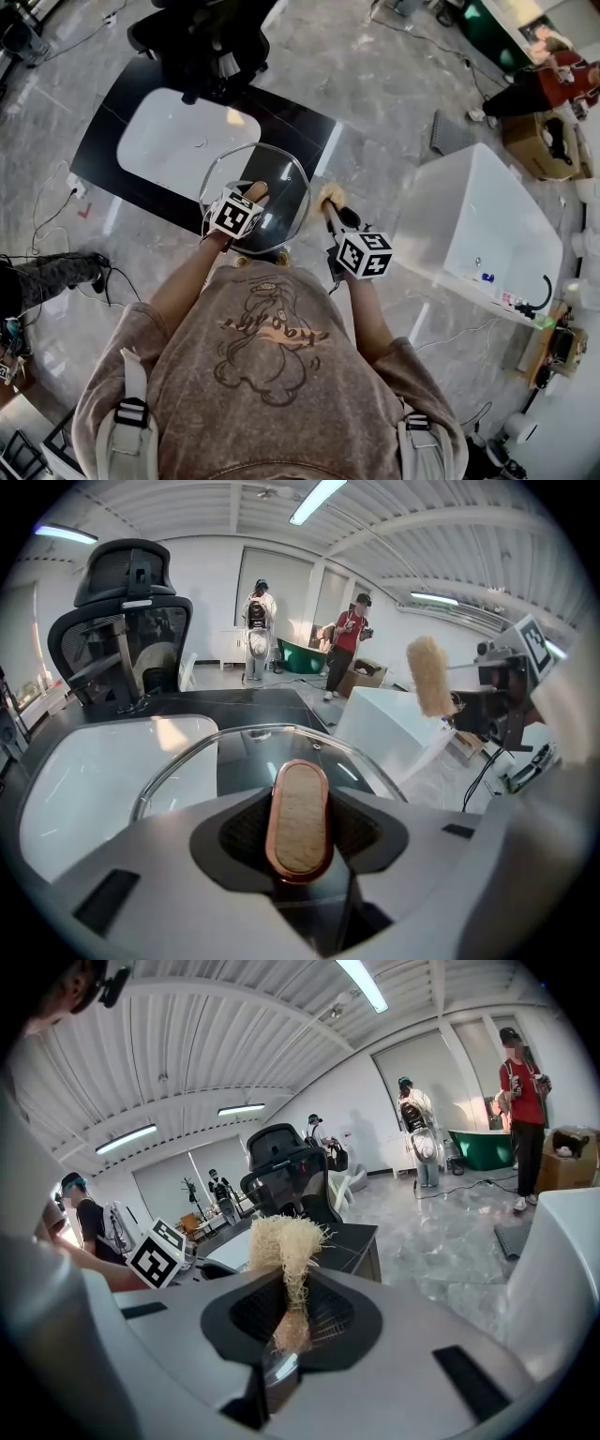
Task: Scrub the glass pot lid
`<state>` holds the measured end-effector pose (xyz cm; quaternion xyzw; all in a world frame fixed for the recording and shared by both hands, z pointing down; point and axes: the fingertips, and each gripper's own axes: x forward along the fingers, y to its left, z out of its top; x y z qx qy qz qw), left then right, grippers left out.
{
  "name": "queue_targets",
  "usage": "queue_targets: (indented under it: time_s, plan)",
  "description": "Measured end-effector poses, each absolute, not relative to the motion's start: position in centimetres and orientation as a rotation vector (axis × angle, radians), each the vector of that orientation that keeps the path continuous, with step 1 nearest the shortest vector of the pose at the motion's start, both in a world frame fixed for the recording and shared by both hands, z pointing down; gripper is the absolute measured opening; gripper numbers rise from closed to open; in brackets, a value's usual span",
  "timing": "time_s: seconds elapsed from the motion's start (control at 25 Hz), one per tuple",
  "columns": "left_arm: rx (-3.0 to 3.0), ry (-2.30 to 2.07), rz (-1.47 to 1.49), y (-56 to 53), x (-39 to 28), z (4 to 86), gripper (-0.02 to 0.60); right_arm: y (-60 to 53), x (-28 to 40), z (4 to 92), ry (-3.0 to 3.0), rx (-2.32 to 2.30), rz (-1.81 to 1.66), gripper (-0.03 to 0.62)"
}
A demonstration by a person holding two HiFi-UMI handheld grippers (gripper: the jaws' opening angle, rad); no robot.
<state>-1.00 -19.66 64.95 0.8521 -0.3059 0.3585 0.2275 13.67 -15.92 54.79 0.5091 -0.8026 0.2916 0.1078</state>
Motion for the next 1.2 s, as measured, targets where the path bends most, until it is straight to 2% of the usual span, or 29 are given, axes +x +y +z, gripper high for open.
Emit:
queue_targets:
  time_s: [0.36, 0.64, 0.72, 0.8, 0.84, 1.2]
  plan:
    - [2.384, -0.85, 1.019, -19.9, -0.6, 64.7, 0.184, -16.3, 13.6, 55.0, -2.37, 1.48, 0.864, 0.046]
    - [2.431, -0.905, 0.818, -20.9, -0.7, 60.4, 0.184, -16.8, 13.3, 54.9, -2.382, 1.465, 0.862, 0.046]
    - [2.427, -0.891, 0.72, -20.7, -0.9, 58.7, 0.132, -16.7, 13.2, 54.5, -2.393, 1.459, 0.859, 0.046]
    - [2.432, -0.883, 0.648, -20.2, -1.2, 56.8, 0.035, -16.6, 13.0, 53.8, -2.409, 1.456, 0.839, 0.046]
    - [2.438, -0.886, 0.622, -20.0, -1.5, 55.9, 0.017, -16.6, 13.0, 53.3, -2.418, 1.457, 0.82, 0.046]
    - [2.584, -1.094, 0.287, -18.6, -5.3, 45.6, 0.017, -15.3, 11.7, 46.4, -2.545, 1.461, 0.564, 0.046]
